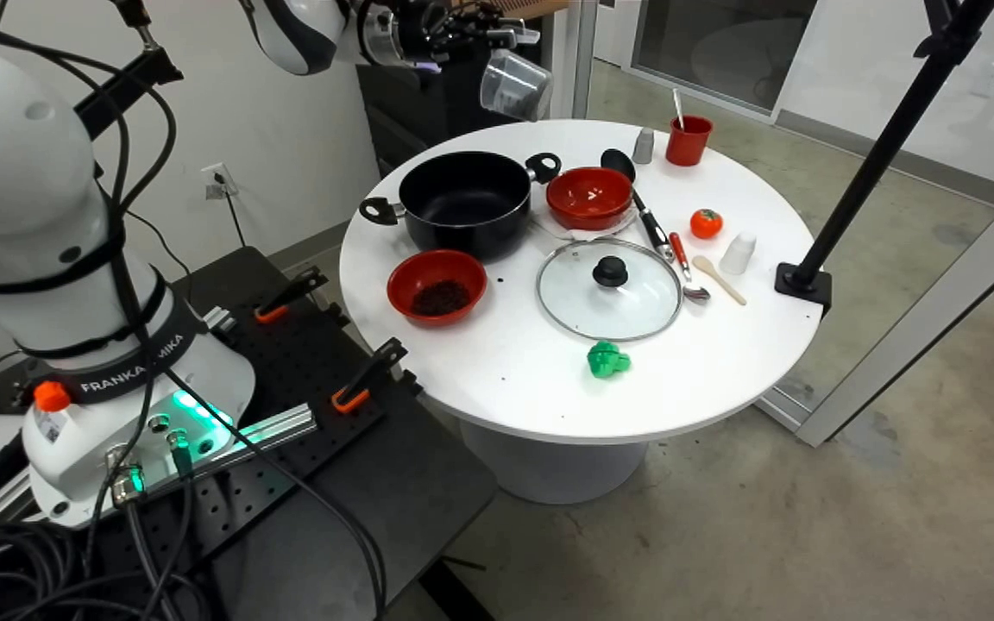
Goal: Put some of the objects from the measuring cup into the pot
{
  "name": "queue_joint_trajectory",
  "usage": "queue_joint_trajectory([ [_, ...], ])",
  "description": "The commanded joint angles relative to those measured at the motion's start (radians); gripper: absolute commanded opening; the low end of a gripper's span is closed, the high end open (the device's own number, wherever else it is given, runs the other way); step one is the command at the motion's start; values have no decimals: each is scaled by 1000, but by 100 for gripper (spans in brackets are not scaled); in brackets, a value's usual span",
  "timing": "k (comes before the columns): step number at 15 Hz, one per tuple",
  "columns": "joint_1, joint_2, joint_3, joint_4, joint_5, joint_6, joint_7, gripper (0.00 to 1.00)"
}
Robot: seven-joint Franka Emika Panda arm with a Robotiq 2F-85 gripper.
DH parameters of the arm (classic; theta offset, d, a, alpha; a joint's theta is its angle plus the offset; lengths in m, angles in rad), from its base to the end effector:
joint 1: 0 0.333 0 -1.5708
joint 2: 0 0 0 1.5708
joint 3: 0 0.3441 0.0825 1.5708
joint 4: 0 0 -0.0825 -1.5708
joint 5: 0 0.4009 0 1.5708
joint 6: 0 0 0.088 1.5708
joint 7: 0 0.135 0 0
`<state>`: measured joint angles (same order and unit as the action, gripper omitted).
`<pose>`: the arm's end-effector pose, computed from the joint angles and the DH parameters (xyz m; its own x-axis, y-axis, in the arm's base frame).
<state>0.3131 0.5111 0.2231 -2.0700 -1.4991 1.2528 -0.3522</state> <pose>0.5401 0.1331 0.2454 0.2325 -0.0581 -0.9709 0.9336 0.2933 0.2060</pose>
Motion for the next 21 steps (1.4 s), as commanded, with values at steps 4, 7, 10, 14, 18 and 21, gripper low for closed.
queue_joint_trajectory([
  [4,41,47,13,9,-80,-122,-19,6],
  [7,59,65,18,8,-101,-166,-25,6],
  [10,78,82,15,2,-142,-213,-29,6],
  [14,89,109,9,3,-207,-267,-28,6],
  [18,85,132,3,5,-244,-297,-31,6],
  [21,79,143,0,5,-252,-305,-32,6],
])
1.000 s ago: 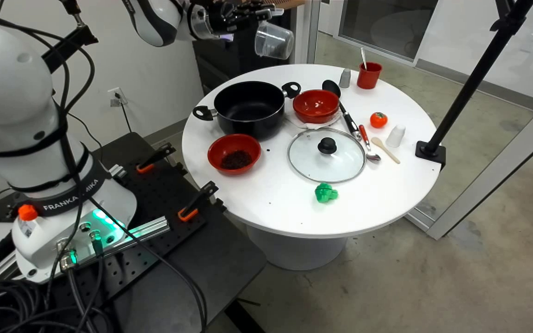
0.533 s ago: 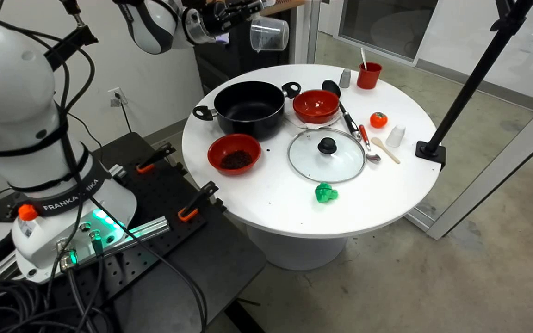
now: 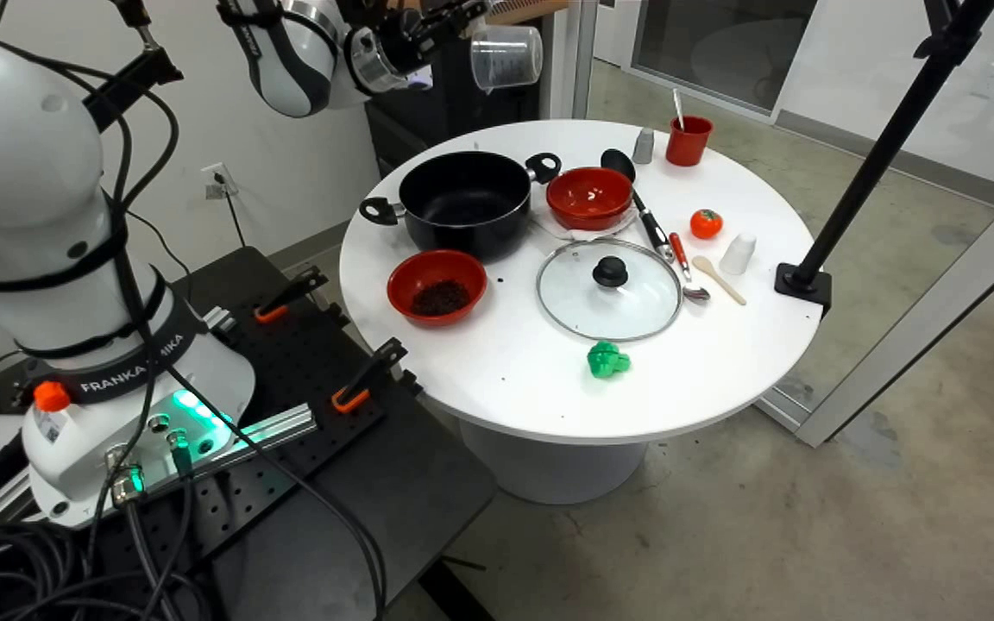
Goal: Put some of the objects from the measuring cup into the pot
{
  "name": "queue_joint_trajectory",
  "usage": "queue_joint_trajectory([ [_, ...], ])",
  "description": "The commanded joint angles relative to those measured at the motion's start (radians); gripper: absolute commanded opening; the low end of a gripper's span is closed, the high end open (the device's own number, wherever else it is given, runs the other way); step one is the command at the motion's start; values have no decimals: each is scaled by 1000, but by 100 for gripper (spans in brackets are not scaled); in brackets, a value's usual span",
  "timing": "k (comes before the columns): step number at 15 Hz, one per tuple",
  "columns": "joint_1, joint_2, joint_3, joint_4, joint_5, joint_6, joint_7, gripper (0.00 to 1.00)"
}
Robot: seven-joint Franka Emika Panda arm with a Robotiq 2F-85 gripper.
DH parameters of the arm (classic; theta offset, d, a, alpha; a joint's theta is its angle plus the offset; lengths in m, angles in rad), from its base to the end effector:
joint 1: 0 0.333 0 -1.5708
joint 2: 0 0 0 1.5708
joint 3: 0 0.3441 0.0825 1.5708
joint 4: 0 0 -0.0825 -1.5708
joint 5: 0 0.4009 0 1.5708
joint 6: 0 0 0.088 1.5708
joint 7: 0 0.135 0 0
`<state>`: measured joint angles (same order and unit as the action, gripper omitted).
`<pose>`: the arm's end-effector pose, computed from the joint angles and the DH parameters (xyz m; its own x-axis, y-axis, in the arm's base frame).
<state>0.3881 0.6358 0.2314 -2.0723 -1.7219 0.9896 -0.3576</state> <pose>0.5301 0.1693 0.2284 0.3218 -0.3204 -0.8909 0.8660 0.4799 0.1403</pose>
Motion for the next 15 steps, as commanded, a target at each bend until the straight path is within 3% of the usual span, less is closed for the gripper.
queue_joint_trajectory([
  [1,3,22,-9,7,-31,-43,-26,6],
  [15,8,83,-40,4,-101,-94,-14,6],
])
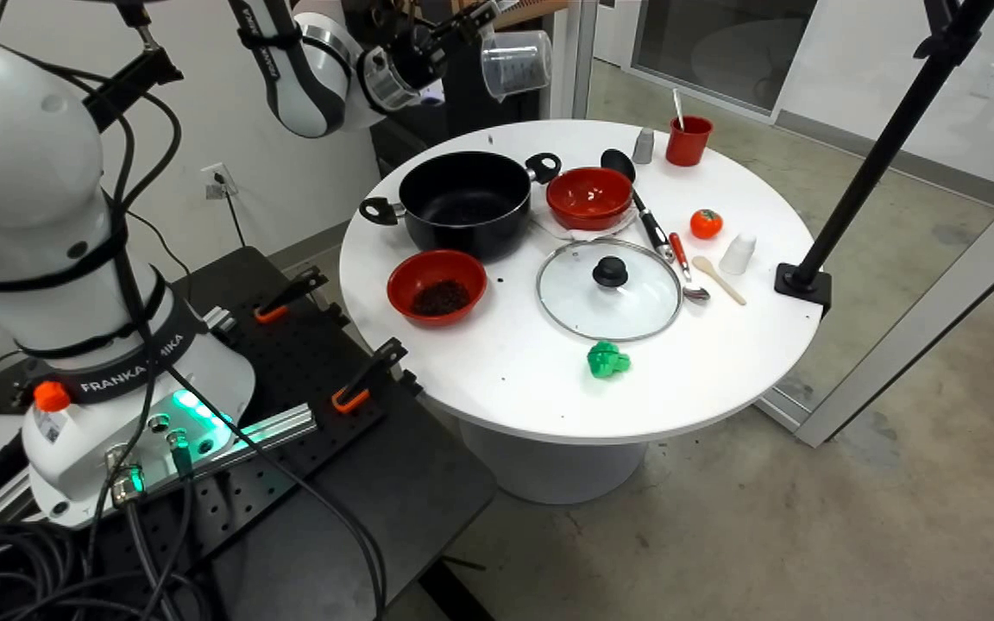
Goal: Put some of the objects from the measuring cup into the pot
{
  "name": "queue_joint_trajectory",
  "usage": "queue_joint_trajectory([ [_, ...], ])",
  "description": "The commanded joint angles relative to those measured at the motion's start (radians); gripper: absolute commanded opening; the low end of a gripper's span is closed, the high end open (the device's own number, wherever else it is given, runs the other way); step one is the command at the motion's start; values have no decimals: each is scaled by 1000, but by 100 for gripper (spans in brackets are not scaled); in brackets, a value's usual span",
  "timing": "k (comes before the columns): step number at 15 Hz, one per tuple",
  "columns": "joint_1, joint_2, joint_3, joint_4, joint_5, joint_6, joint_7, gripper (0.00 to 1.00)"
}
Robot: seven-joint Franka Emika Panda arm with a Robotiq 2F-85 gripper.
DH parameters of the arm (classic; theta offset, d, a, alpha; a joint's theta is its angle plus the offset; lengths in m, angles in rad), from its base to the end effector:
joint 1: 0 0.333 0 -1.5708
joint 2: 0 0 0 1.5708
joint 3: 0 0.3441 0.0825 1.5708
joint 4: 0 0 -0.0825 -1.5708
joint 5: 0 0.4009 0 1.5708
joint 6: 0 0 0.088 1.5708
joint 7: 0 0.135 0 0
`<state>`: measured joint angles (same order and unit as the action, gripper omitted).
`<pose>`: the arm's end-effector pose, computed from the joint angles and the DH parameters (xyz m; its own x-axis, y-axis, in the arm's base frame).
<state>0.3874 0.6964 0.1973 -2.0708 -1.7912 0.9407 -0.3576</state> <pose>0.5349 0.1542 0.2081 0.3304 -0.3984 -0.8556 0.8583 0.5039 0.0968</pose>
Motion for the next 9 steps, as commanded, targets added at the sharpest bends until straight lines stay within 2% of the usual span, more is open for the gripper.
queue_joint_trajectory([
  [1,10,27,-5,3,-34,-47,-12,6],
  [9,26,60,0,-3,-35,-75,-9,6],
])
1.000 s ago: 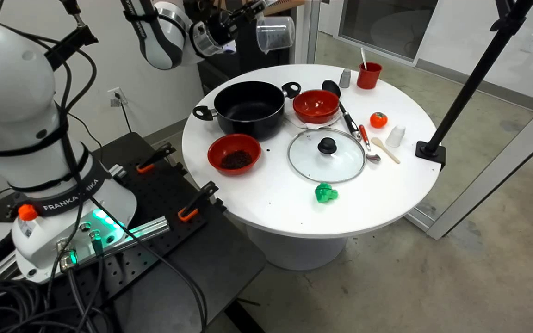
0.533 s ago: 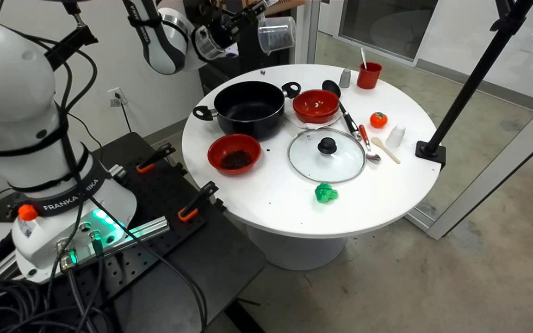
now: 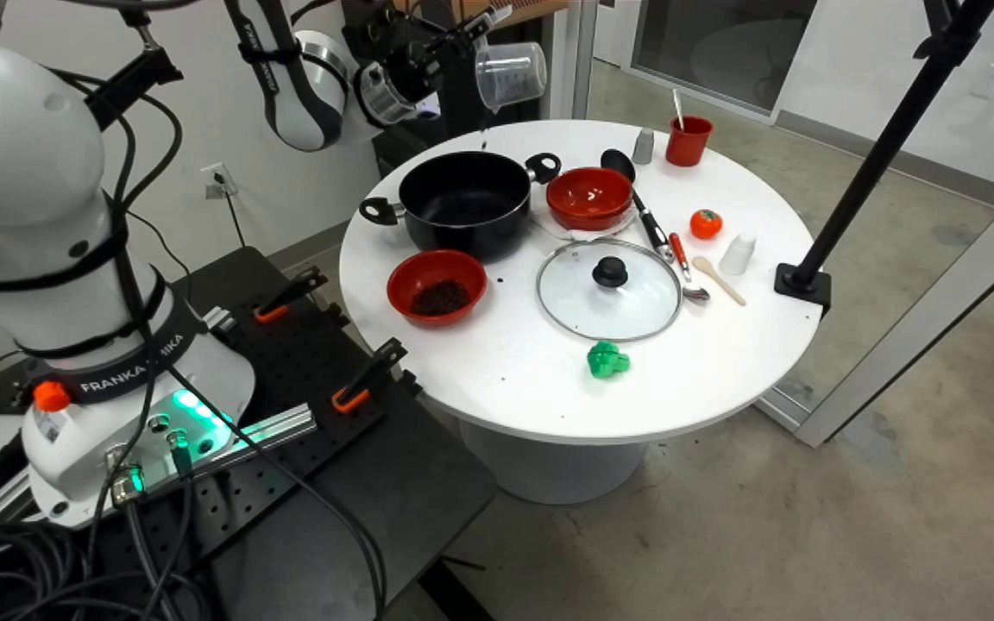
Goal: Put some of the objects from the measuring cup into the pot
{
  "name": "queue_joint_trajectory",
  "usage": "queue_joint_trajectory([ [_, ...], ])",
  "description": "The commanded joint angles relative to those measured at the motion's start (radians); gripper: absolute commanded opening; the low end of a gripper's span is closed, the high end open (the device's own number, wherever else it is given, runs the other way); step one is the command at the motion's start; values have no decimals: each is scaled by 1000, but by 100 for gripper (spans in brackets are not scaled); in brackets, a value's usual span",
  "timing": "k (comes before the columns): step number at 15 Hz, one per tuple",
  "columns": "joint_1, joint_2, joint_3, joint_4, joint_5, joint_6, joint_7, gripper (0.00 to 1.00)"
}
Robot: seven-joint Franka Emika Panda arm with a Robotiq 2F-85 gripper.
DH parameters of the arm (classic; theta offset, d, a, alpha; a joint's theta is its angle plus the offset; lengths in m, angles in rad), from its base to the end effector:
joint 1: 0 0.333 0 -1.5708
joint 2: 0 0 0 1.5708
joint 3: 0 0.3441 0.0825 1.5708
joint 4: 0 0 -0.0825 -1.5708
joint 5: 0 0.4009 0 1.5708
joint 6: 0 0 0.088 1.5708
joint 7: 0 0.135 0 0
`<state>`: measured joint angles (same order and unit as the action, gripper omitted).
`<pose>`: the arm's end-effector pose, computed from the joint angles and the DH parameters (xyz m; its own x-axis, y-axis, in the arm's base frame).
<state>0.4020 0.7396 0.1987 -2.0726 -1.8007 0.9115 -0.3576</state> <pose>0.5262 0.1600 0.1888 0.3184 -0.4272 -0.8462 0.8529 0.5188 0.0590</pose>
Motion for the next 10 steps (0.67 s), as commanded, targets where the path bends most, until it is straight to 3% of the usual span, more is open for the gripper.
queue_joint_trajectory([
  [1,14,19,-1,-2,-27,-49,-9,6],
  [10,24,37,4,-4,-32,-64,-3,6],
])
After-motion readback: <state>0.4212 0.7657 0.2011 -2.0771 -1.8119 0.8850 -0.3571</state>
